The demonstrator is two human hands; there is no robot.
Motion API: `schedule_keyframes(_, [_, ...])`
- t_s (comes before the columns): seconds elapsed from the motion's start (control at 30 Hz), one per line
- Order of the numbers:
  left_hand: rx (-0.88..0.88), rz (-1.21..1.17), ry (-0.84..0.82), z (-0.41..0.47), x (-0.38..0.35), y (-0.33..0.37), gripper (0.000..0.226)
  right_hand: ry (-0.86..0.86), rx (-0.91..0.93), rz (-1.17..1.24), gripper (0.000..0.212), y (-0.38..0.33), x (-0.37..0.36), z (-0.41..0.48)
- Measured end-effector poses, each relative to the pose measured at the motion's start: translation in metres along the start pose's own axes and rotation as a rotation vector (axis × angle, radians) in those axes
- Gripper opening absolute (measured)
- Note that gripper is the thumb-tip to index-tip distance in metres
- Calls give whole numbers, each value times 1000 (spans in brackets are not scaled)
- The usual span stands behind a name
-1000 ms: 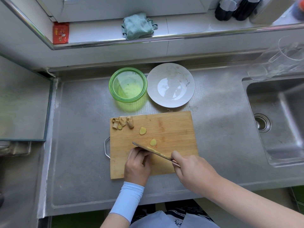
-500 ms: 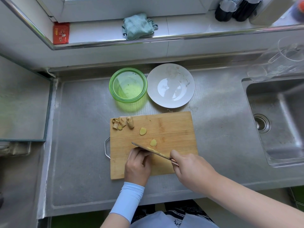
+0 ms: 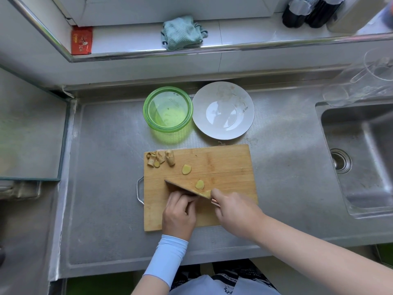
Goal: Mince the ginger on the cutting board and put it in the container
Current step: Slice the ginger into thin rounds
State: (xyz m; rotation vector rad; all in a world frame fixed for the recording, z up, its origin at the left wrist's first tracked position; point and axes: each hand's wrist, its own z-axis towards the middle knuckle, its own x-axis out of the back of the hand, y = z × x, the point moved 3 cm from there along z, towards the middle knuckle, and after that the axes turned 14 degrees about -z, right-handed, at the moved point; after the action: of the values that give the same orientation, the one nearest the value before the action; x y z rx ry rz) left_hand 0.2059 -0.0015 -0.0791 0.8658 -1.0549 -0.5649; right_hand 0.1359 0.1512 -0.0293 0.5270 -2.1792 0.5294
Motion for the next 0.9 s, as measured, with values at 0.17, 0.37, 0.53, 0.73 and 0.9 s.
schedule_keyframes(0.17, [-41, 3, 8, -2, 0, 0, 8, 27, 4, -18, 14, 0, 0, -3])
schedule_keyframes(0.37, [-48, -15, 37, -2, 0, -2, 7, 92, 19, 49, 6, 2, 1, -20])
schedule_keyframes(0.53, [-49, -52, 44, -1, 2, -3, 10, 101, 24, 41, 6, 12, -3, -39])
schedule_keyframes(0.73, [-40, -58, 43, -1, 0, -1, 8, 86, 17, 23, 6, 19, -7, -39])
schedule_keyframes(0.9, [-46, -59, 60, -1, 0, 1, 14, 70, 18, 15, 7, 19, -5, -38])
